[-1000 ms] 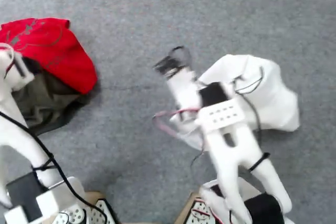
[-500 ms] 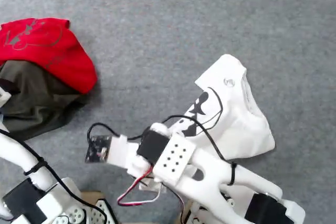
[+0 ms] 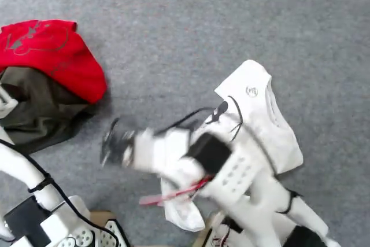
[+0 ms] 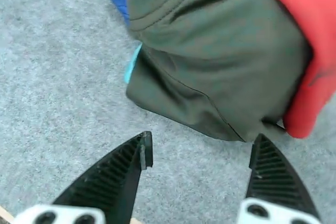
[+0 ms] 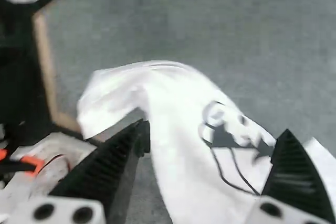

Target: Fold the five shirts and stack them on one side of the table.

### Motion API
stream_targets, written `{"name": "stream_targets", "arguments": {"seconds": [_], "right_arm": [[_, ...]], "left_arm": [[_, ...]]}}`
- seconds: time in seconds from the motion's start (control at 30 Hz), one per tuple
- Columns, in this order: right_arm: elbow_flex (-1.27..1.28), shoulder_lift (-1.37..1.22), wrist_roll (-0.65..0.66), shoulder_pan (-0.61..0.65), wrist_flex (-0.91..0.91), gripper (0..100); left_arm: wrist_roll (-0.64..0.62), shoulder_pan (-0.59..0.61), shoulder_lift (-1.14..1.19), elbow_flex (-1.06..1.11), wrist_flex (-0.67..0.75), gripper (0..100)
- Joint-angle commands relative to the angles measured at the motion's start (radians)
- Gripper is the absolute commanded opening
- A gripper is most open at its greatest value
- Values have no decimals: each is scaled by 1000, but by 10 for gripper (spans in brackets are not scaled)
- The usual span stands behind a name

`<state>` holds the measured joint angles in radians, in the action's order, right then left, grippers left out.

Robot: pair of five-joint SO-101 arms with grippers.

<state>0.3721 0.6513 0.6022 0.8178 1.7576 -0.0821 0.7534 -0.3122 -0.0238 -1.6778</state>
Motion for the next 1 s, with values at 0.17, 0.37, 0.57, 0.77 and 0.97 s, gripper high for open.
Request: {"name": "stream_targets", "arguments": {"seconds": [0.17, 0.37, 0.57, 0.77, 0.97], "right_arm": [[-99, -160, 137, -631, -117, 367], [-105, -489, 41, -775, -252, 367], [-124, -740, -83, -868, -410, 367], [-179, -866, -18, -987, -408, 312], [-176, -888, 92, -1115, -408, 110]], "left_arm": [[-2, -148, -31, 91, 8, 303], [5, -252, -40, 185, 6, 303], [5, -323, -40, 262, 12, 303], [6, -321, -32, 263, 14, 303], [6, -321, -35, 263, 14, 303]]}}
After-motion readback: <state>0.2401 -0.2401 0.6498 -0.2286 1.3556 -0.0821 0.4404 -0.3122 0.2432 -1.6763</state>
